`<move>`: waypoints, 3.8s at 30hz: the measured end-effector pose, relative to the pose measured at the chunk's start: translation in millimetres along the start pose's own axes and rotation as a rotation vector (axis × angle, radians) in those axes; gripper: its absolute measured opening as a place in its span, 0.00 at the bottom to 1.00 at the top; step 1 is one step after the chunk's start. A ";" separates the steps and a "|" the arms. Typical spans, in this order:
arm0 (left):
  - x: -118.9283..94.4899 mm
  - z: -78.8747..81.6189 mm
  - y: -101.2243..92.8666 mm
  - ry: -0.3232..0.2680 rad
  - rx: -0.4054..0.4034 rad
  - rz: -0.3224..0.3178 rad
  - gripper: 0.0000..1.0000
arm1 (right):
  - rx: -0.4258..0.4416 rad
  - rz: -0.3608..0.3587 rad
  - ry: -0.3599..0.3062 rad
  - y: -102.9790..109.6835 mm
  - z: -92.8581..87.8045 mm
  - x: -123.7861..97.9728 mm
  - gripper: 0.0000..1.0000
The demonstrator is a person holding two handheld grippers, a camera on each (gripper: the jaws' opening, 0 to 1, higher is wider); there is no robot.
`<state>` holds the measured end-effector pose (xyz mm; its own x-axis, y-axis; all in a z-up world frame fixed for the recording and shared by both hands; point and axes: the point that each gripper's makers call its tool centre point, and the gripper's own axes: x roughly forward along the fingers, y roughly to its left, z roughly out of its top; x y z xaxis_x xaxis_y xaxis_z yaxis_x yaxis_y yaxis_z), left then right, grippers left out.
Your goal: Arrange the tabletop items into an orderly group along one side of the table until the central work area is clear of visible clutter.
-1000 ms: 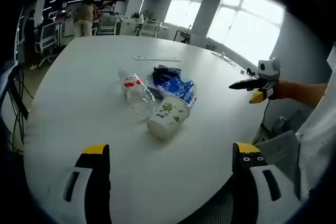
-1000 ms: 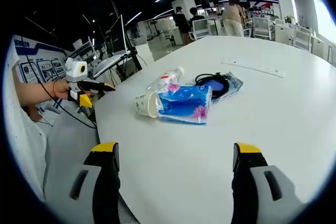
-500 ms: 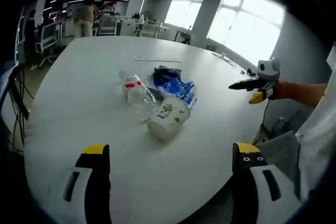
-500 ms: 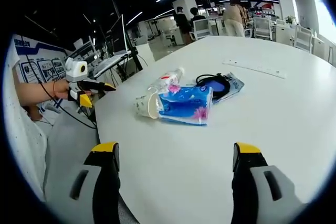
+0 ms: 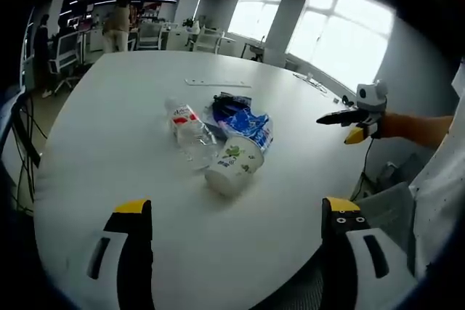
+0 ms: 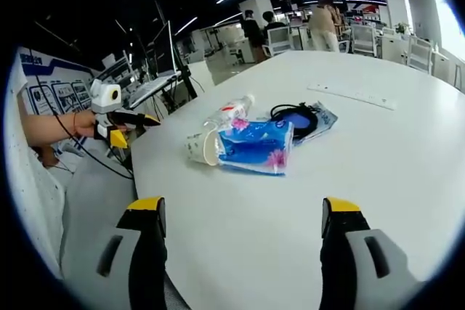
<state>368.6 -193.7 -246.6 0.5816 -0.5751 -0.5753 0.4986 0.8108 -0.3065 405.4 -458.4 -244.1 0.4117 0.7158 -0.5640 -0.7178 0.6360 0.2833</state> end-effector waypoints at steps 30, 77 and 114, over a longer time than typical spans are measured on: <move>3.5 10.2 -0.8 -0.018 0.003 -0.003 1.00 | 0.001 0.000 -0.004 -2.6 3.0 3.0 0.86; -3.2 31.6 2.4 -0.058 0.009 -0.002 1.00 | 0.000 0.048 -0.004 3.7 46.0 19.0 0.87; -18.3 49.7 17.6 -0.110 0.003 -0.005 0.99 | -0.083 0.167 -0.008 29.6 120.8 89.0 0.83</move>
<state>398.7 -174.4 -203.8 0.6461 -0.5876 -0.4871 0.5035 0.8077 -0.3066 488.7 -341.1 -192.2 0.2869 0.8121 -0.5081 -0.8204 0.4821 0.3073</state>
